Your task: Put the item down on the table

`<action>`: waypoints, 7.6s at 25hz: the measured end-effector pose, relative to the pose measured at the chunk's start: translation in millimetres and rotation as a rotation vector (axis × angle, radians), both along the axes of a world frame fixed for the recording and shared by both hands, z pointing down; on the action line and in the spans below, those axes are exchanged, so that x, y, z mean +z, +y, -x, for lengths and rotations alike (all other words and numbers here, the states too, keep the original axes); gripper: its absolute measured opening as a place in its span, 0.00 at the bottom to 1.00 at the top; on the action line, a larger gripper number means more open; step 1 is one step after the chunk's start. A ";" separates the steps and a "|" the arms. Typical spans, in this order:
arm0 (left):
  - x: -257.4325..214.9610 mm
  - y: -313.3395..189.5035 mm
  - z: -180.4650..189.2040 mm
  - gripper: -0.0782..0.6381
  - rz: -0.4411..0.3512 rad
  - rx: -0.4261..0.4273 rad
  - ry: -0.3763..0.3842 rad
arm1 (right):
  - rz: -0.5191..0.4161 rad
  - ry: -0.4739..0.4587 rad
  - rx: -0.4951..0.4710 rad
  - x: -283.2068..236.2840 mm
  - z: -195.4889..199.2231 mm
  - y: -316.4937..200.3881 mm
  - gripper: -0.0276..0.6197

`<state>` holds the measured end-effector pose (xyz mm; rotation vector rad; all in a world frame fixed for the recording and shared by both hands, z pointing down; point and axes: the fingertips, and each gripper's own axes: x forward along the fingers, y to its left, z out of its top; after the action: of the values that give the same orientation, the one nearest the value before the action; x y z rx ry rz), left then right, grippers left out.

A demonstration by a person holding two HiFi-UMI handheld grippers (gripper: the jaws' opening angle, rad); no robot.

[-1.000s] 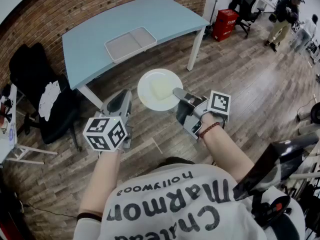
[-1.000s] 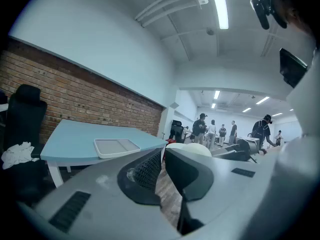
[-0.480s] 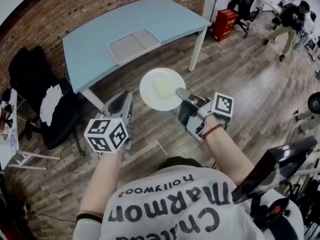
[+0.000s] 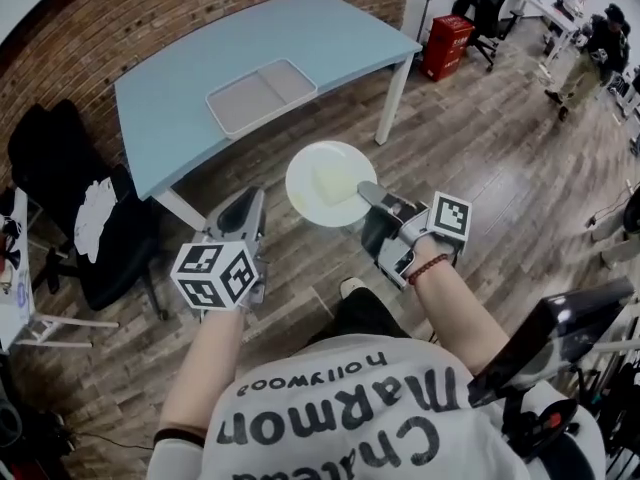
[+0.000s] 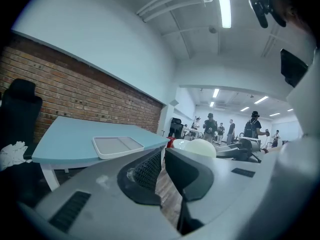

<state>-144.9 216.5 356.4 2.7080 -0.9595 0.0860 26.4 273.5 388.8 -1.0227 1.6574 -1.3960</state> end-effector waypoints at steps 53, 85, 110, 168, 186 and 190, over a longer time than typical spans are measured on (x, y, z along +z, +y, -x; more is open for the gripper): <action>45.3 -297.7 -87.7 0.15 0.076 -0.237 -0.044 | 0.183 -0.015 -0.141 66.4 -139.0 -348.3 0.09; 48.3 -491.6 -36.9 0.14 0.037 -0.108 -0.022 | 0.271 0.098 -0.064 112.9 -130.1 -516.2 0.09; 20.3 -513.9 -57.2 0.14 0.051 -0.339 -0.021 | 0.293 0.408 -0.475 129.1 -144.0 -587.5 0.09; 38.3 -526.5 -49.9 0.14 0.079 -0.371 -0.003 | -0.008 1.582 -0.834 135.9 -77.1 -610.5 0.18; 37.5 -513.6 -50.8 0.14 0.076 -0.306 -0.010 | -0.211 1.465 -0.530 45.9 -68.7 -611.4 0.18; 43.8 -498.2 -46.4 0.14 0.093 -0.280 -0.038 | -0.346 1.410 -0.517 -0.8 -46.9 -594.4 0.16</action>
<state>-98.6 -281.7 400.2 2.4695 -1.3016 0.1242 73.3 -321.0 388.1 -1.5485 3.1891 -0.4406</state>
